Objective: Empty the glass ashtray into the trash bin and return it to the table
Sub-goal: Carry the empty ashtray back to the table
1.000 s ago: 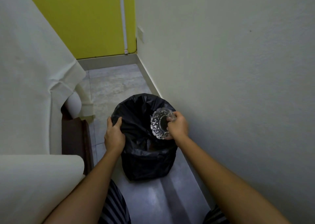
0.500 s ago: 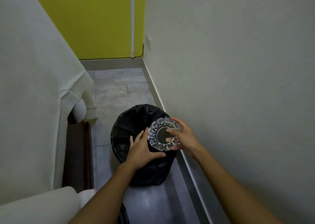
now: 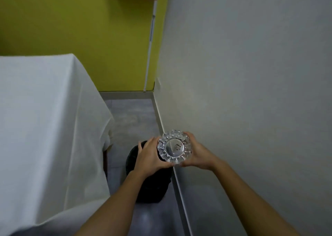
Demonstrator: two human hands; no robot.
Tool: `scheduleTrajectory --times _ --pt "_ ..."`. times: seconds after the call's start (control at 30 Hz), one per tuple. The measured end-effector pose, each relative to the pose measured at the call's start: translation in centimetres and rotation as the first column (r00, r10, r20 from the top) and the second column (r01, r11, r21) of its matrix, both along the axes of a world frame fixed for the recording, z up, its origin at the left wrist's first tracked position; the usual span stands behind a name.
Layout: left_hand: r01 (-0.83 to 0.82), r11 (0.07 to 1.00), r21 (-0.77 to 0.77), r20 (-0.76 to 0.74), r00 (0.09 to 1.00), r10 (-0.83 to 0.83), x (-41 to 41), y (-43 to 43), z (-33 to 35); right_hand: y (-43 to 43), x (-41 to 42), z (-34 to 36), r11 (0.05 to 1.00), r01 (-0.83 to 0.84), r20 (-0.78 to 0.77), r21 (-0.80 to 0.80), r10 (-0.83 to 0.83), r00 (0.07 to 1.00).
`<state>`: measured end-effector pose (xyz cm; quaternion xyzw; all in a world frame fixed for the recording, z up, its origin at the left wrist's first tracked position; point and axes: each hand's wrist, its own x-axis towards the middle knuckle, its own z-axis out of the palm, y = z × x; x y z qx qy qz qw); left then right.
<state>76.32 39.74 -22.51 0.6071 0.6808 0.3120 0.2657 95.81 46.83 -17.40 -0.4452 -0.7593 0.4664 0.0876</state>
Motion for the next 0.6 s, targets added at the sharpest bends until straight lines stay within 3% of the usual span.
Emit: scheduleTrajectory --times 0.13,0.27,0.47,0.6 --pt "-0.002 0.999 0.032 -0.110 0.994 0.006 -2.4 -0.7 10.2 -0.8 -2.1 10.1 0.988 -0.031 -0.027 0.149 0.036 0.999" --pt "0.018 0.998 0.053 -0.228 0.974 -0.005 -5.9 -2.1 19.4 -2.0 -5.1 18.4 0.948 -0.070 0.059 0.311 0.055 0.997" --pt "0.018 1.000 0.016 -0.286 0.958 -0.013 -14.4 -5.4 27.6 -4.7 -13.0 26.5 0.939 -0.131 0.075 0.318 0.113 0.991" --pt "-0.016 1.000 -0.013 -0.313 0.950 0.011 -19.7 -8.1 29.7 -6.2 -18.9 28.7 0.918 -0.218 0.115 0.333 0.190 0.975"
